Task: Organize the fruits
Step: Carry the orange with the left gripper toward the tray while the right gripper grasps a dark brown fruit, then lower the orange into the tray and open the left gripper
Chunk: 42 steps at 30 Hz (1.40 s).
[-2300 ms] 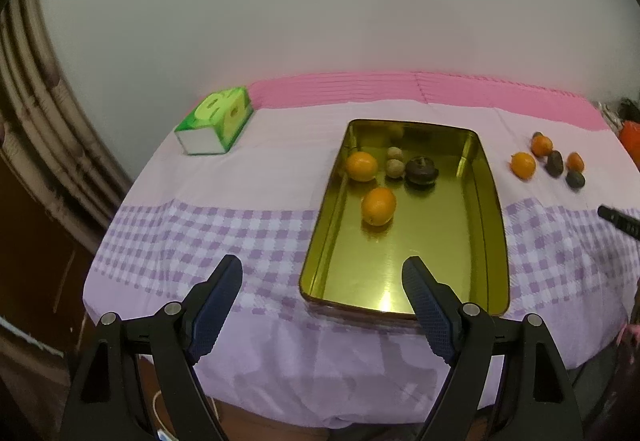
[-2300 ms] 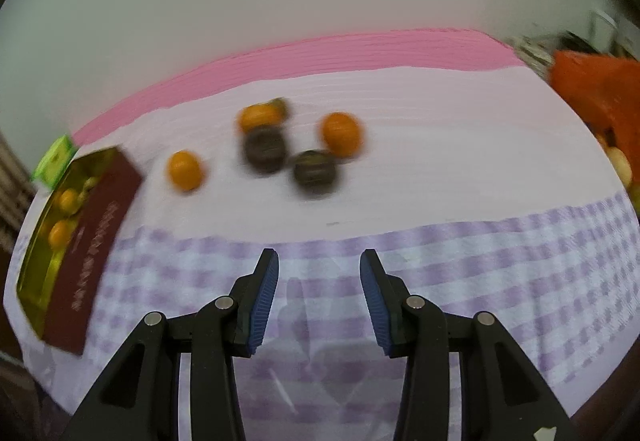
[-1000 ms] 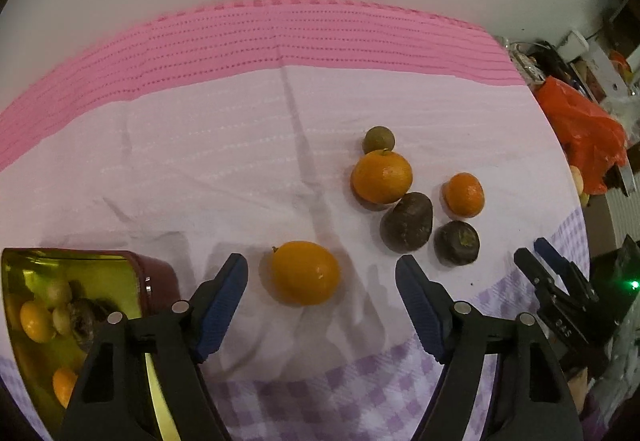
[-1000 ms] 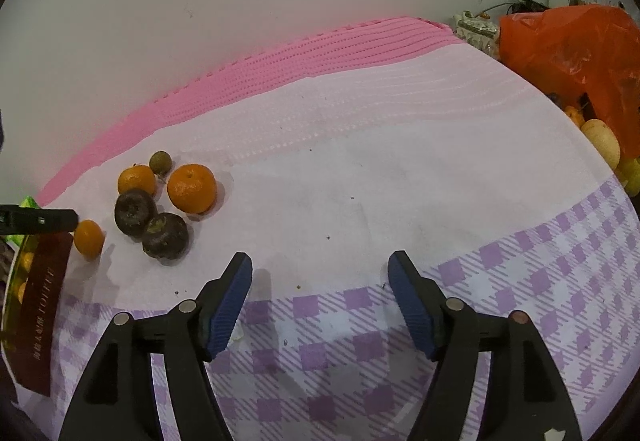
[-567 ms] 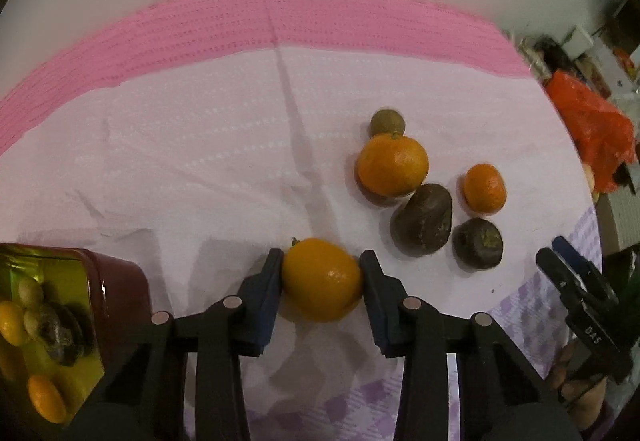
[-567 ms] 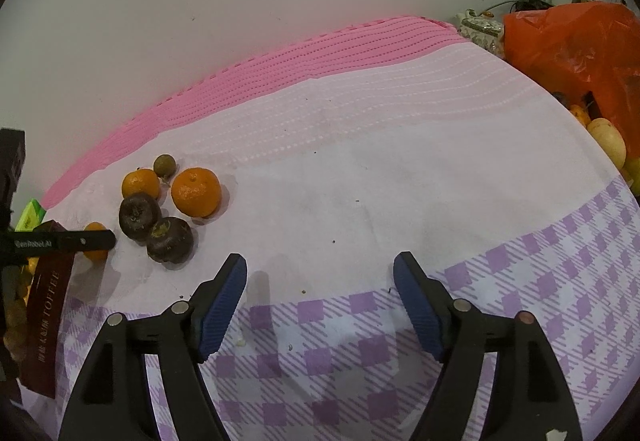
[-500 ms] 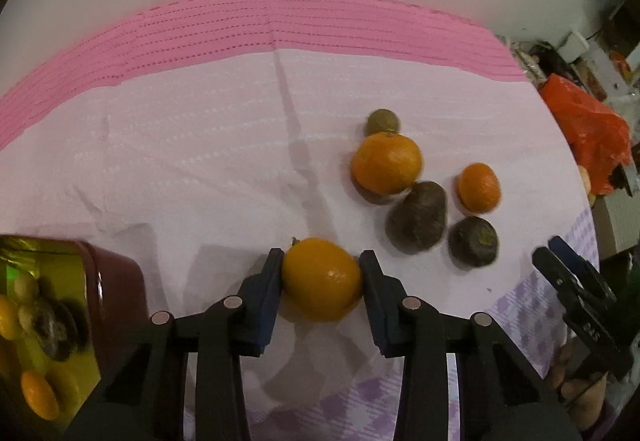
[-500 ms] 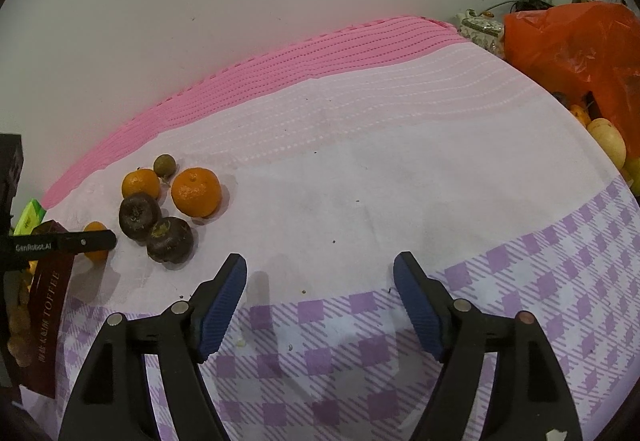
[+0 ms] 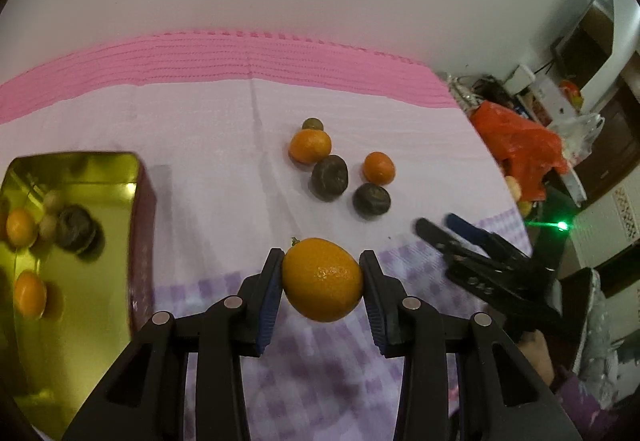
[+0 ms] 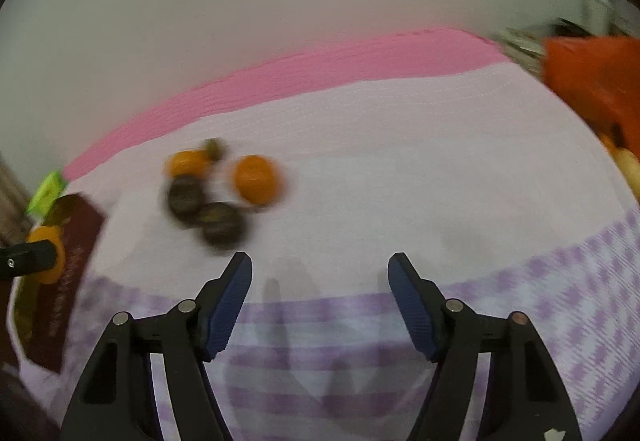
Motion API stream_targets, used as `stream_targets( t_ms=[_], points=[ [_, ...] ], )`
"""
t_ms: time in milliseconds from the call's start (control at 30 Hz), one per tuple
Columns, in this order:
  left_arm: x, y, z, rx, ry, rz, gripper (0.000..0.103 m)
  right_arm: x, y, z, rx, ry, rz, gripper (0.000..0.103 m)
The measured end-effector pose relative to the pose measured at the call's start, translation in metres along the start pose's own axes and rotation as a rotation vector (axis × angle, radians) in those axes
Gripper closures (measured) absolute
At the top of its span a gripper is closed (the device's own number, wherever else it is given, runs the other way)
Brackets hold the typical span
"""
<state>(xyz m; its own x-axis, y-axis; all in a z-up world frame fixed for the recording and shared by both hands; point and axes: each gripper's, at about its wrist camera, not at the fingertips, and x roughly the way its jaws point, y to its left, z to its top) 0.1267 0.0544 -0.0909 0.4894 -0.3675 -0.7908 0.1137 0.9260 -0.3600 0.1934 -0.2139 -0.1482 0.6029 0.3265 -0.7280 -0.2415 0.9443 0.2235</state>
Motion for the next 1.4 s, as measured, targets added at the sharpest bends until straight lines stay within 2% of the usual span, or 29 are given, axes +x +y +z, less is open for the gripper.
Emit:
stream_targets(
  t_ms=[100,233,400,667,733,767,867,1167,1400],
  points=[
    [-0.018,0.005,-0.004,-0.025,-0.008,-0.023,0.064,0.001,0.021,0.004,-0.056,-0.001,0.024,0.036],
    [-0.032,0.006,-0.008,-0.040,-0.030,-0.017,0.064,0.014,0.025,0.011,-0.041,0.021,0.032,0.037],
    [-0.055,0.016,-0.015,-0.061,-0.066,-0.005,0.064,0.033,0.027,0.018,-0.004,0.060,0.022,0.048],
    [-0.084,0.041,-0.028,-0.107,-0.107,0.037,0.064,0.046,0.037,0.021,-0.005,0.071,0.006,0.057],
    [-0.090,0.050,-0.033,-0.126,-0.118,0.053,0.064,0.047,0.041,0.020,-0.009,0.070,0.005,0.061],
    [-0.093,0.054,-0.035,-0.134,-0.122,0.059,0.064,0.047,0.043,0.020,-0.015,0.073,-0.001,0.069],
    [-0.102,0.068,-0.044,-0.163,-0.131,0.080,0.064,0.045,0.048,0.016,-0.047,0.068,-0.032,0.070],
    [-0.120,0.117,-0.064,-0.236,-0.146,0.161,0.064,0.018,0.039,-0.013,-0.025,0.026,-0.098,0.070],
    [-0.104,0.133,-0.061,-0.227,-0.114,0.195,0.064,0.018,0.037,-0.013,-0.010,0.022,-0.098,0.070]
  ],
)
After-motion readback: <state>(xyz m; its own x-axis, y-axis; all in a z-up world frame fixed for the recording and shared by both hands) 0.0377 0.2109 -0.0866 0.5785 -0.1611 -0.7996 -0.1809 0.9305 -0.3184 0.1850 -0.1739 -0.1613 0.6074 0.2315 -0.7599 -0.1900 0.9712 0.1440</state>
